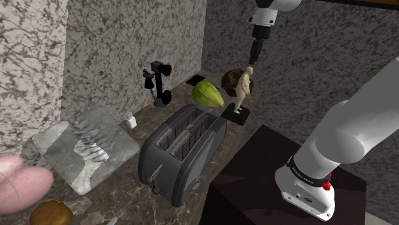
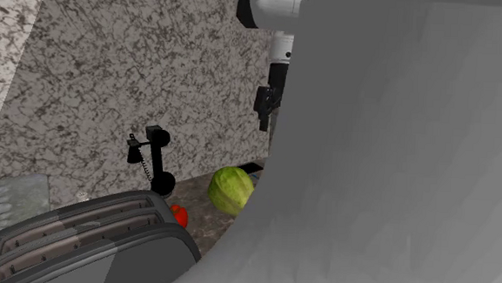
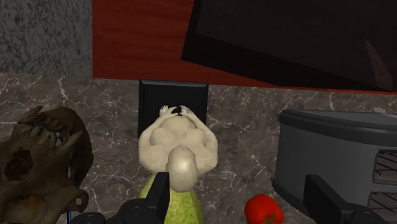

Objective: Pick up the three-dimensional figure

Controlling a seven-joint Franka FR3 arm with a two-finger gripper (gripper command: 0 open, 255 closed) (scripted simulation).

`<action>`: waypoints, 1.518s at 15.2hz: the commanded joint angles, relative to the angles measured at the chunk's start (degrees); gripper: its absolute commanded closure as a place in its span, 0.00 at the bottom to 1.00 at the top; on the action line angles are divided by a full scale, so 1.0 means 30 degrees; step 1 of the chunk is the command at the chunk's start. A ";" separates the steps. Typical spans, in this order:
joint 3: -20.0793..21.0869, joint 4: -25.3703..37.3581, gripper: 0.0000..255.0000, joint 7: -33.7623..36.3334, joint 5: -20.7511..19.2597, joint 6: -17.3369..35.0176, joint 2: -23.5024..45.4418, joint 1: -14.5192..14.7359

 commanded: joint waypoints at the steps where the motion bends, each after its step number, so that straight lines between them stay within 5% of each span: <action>1: -0.0577 0.1090 0.00 -0.1280 0.0482 0.0141 0.1615 -0.0143; 11: -0.0775 0.0069 0.00 -0.2014 0.0940 0.2048 0.2725 -0.0292; 12: -0.0776 0.0063 1.00 -0.2017 0.0939 0.2054 0.2725 -0.0293; 23: -0.0758 0.0418 1.00 -0.1923 0.0856 0.1552 0.2555 -0.0283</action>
